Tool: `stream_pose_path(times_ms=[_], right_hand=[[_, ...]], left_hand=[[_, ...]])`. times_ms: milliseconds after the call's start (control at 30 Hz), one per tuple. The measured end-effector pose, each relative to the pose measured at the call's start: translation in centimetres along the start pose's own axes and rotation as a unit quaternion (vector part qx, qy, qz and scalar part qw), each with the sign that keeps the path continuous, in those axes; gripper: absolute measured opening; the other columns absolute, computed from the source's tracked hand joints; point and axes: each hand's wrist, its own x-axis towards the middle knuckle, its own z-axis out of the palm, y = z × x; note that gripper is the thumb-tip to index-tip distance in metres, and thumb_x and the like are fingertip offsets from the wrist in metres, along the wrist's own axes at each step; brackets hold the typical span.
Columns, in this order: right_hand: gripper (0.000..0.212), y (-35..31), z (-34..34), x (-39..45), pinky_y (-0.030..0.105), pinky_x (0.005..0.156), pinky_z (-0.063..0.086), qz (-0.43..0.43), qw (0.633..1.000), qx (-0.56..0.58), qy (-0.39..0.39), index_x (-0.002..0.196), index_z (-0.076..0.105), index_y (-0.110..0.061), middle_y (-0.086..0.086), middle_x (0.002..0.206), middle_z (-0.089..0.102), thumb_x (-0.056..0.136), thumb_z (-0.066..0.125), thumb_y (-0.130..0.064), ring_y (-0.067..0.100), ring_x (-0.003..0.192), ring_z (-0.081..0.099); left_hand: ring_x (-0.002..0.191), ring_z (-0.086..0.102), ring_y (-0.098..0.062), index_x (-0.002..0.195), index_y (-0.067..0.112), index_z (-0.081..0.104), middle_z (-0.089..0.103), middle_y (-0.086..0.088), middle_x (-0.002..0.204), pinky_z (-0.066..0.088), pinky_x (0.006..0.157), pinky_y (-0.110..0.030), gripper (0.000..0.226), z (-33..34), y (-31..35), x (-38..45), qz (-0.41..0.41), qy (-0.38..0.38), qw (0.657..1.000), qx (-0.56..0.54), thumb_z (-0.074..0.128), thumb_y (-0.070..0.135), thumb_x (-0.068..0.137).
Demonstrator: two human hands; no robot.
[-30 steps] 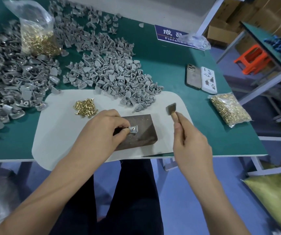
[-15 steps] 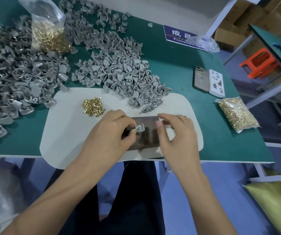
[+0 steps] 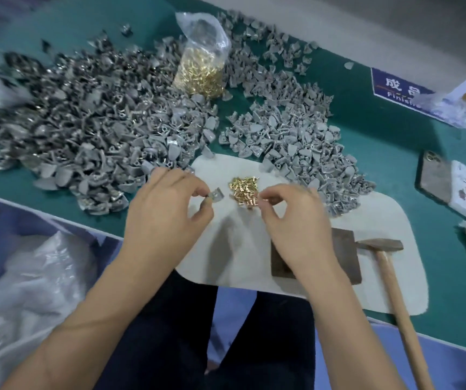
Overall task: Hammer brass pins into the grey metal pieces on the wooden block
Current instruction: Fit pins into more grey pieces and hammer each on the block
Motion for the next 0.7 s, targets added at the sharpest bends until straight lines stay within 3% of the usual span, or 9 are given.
stream_pose_path(times_ms=[67,167,533,700], right_hand=[[0.013,-0.1,0.0,0.8,0.042,0.087,0.053,0.032,0.999,0.000,-0.024,0.103,0.077,-0.029,-0.012,0.097,0.073,0.093,0.070,-0.023,0.020,0.104,0.062],[0.013,-1.2,0.4,1.5,0.042,0.085,0.054,0.010,0.999,0.005,-0.041,0.099,0.078,-0.031,-0.013,0.094,0.073,0.093,0.071,-0.022,0.018,0.101,0.062],[0.010,-3.8,2.6,2.7,0.033,0.070,0.044,-0.037,0.990,-0.132,-0.030,0.093,0.080,-0.028,-0.002,0.094,0.071,0.093,0.070,-0.031,0.025,0.100,0.056],[0.014,-4.2,2.7,2.7,0.034,0.074,0.043,-0.046,0.988,-0.141,-0.042,0.089,0.076,-0.023,0.000,0.093,0.068,0.094,0.063,-0.026,0.024,0.098,0.054]], left_hand=[[0.098,0.051,-0.024,0.093,0.019,0.072,0.065,0.004,0.092,0.048,0.082,-0.041,0.009,-0.5,-1.5,0.5,-0.025,0.009,0.999,0.026,0.070,0.021,0.084],[0.098,0.048,-0.026,0.095,0.021,0.074,0.061,0.003,0.094,0.045,0.087,-0.042,0.012,-0.7,-2.9,1.1,-0.050,0.016,0.997,0.064,0.073,0.024,0.083],[0.103,0.044,-0.028,0.091,0.022,0.075,0.056,0.001,0.097,0.037,0.085,-0.040,0.013,-0.1,-4.6,1.8,-0.082,0.042,0.987,0.135,0.077,0.024,0.079],[0.101,0.042,-0.026,0.095,0.022,0.070,0.056,0.000,0.098,0.043,0.082,-0.042,0.016,-0.3,-3.5,1.3,-0.052,0.037,0.993,0.102,0.077,0.024,0.080]])
